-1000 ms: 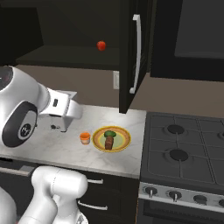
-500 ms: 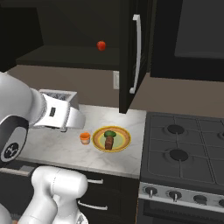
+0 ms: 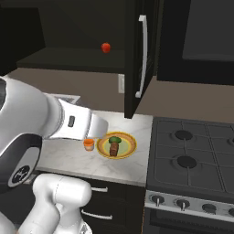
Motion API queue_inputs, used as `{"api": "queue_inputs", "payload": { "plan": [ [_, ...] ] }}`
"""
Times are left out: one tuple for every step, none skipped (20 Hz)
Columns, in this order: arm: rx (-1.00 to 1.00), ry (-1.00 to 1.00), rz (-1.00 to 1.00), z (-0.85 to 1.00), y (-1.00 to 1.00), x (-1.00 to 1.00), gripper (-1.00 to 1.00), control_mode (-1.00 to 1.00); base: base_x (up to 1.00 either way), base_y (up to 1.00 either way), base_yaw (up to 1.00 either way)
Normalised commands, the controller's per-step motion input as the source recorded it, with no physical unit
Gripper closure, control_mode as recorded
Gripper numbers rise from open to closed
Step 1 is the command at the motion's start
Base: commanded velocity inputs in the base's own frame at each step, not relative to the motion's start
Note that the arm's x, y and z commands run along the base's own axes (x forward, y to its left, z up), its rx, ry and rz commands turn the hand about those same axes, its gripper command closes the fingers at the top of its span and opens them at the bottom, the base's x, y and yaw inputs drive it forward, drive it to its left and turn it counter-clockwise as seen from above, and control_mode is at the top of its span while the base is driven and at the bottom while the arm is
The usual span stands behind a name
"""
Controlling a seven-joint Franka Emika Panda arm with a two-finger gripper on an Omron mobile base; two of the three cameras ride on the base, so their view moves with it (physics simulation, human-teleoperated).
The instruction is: Pick the avocado and bread from the counter and place them on the plate. Then pick the jam from the cabinet and place it next to the plate. Lastly close the cabinet door.
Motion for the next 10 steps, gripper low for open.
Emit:
{"api": "queue_inputs", "payload": {
  "plan": [
    [0.01, -0.17, 0.00, 0.16, -0.57, -0.02, -1.00, -1.00, 0.00, 0.00, 0.00],
    [0.03, -0.13, 0.00, 0.10, -0.55, 0.00, -1.00, -1.00, 0.00, 0.00, 0.00],
    [0.05, -0.15, 0.00, 0.08, -0.56, 0.00, -1.00, -1.00, 0.00, 0.00, 0.00],
    [0.05, -0.17, 0.00, 0.01, -0.57, 0.00, -1.00, -1.00, 0.00, 0.00, 0.00],
    [0.06, -0.16, 0.00, 0.04, -0.59, 0.00, -1.00, -1.00, 0.00, 0.00, 0.00],
    [0.06, -0.17, 0.00, 0.02, -0.55, 0.00, -1.00, -1.00, 0.00, 0.00, 0.00],
    [0.06, -0.15, 0.00, 0.01, -0.55, 0.00, -1.00, -1.00, 0.00, 0.00, 0.00],
    [0.06, -0.11, 0.01, 0.00, -0.52, 0.00, -1.00, -1.00, 0.00, 0.00, 0.00],
    [0.06, -0.11, 0.01, 0.00, -0.50, 0.00, -1.00, -1.00, 0.00, 0.00, 0.00],
    [0.06, -0.12, 0.01, 0.00, -0.48, 0.00, -1.00, -1.00, 0.00, 0.00, 0.00]
  ]
}}
